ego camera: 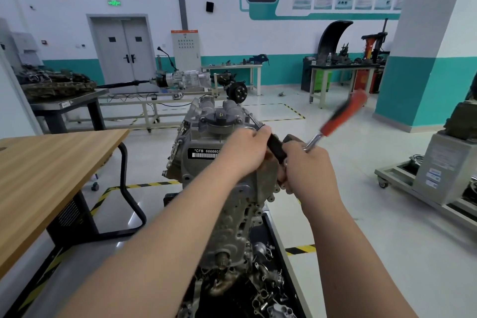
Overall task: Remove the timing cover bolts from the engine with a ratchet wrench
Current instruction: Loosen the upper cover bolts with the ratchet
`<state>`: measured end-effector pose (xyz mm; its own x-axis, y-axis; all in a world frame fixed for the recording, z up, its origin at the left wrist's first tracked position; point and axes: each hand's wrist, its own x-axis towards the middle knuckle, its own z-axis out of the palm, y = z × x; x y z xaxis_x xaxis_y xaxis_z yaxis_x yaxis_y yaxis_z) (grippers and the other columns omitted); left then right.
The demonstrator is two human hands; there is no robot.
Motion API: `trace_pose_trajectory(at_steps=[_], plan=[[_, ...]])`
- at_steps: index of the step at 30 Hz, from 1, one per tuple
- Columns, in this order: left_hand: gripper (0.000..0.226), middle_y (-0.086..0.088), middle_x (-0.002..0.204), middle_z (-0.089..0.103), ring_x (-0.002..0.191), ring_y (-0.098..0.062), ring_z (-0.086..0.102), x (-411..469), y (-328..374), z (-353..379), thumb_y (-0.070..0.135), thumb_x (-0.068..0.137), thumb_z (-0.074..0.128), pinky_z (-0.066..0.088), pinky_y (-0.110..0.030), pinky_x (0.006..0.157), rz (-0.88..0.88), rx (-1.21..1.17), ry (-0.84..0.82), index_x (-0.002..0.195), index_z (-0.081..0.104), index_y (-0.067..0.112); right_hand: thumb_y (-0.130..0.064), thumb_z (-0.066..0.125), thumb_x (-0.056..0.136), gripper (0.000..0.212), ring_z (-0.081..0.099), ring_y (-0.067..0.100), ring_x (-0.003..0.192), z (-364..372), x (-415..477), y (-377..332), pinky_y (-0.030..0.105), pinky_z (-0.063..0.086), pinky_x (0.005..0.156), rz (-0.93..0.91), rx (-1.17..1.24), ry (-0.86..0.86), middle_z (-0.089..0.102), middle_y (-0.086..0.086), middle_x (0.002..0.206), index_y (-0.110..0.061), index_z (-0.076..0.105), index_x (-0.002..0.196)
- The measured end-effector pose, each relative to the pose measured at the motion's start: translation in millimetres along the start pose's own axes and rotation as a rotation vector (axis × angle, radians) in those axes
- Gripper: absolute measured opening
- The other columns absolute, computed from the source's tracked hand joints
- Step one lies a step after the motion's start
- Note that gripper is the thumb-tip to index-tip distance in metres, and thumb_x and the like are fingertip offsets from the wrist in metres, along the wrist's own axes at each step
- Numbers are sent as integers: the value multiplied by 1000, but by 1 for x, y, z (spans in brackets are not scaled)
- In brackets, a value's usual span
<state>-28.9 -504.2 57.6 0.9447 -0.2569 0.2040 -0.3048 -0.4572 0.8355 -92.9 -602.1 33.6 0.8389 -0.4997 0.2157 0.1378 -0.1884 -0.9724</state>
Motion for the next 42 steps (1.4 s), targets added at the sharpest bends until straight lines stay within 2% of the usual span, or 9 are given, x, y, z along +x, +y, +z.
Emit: trace_pose_trajectory(at_steps=[4,6,8,15,23,32,37,40,42], plan=[[26,6,72,64,72,-8,62,50,18,-25,29,101,45,48,-24,59,314,658,277,89,66,17,-19,45,88,25,37,16,34,-10,8,5,24,34,36,140,214,34,53,5,46,-16,58,67],[18,-6,102,65,106,-24,55,74,23,-28,20,98,49,47,-39,86,276,958,254,104,64,12,-19,44,89,27,37,16,34,-10,11,10,26,36,40,150,198,33,55,7,47,-15,58,66],[10,-11,110,61,106,-27,48,86,23,-25,16,94,53,43,-42,86,165,1171,147,101,59,11,-20,45,89,33,39,17,35,-11,13,15,30,38,47,167,179,35,57,8,48,-14,56,59],[17,-2,65,37,71,-23,40,93,9,-19,2,87,54,35,-36,66,261,1266,145,79,48,16,-22,46,91,40,39,17,35,-17,18,29,28,38,47,159,139,-18,58,7,47,-15,52,52],[25,-13,102,60,104,-31,51,90,-1,-14,-1,85,54,41,-41,87,320,1335,148,105,66,8,-20,45,88,34,41,15,35,-7,11,32,18,40,38,136,110,-89,59,7,47,-6,52,58],[37,-14,132,48,125,-34,38,83,10,-15,15,91,48,34,-46,103,115,1340,-46,127,54,7,-23,45,93,32,38,19,35,-7,10,36,29,37,45,229,275,-145,56,9,51,-6,59,70],[59,-4,158,24,147,-23,8,47,-19,-22,37,96,45,2,-44,119,182,885,6,149,31,14,-22,41,95,21,24,14,31,-18,3,54,25,31,34,391,749,-298,40,5,46,-5,52,92],[53,3,147,39,138,-17,32,13,-31,-17,28,97,47,26,-40,115,114,111,191,148,34,19,-24,43,88,29,22,11,28,-24,-7,70,21,30,34,451,903,-421,35,2,42,-3,64,87],[39,5,117,60,105,-15,60,-7,-35,-6,36,99,46,50,-40,92,-100,-479,224,132,48,16,-26,47,83,32,23,10,27,-19,-18,80,21,29,34,494,935,-501,33,0,41,-3,70,82]])
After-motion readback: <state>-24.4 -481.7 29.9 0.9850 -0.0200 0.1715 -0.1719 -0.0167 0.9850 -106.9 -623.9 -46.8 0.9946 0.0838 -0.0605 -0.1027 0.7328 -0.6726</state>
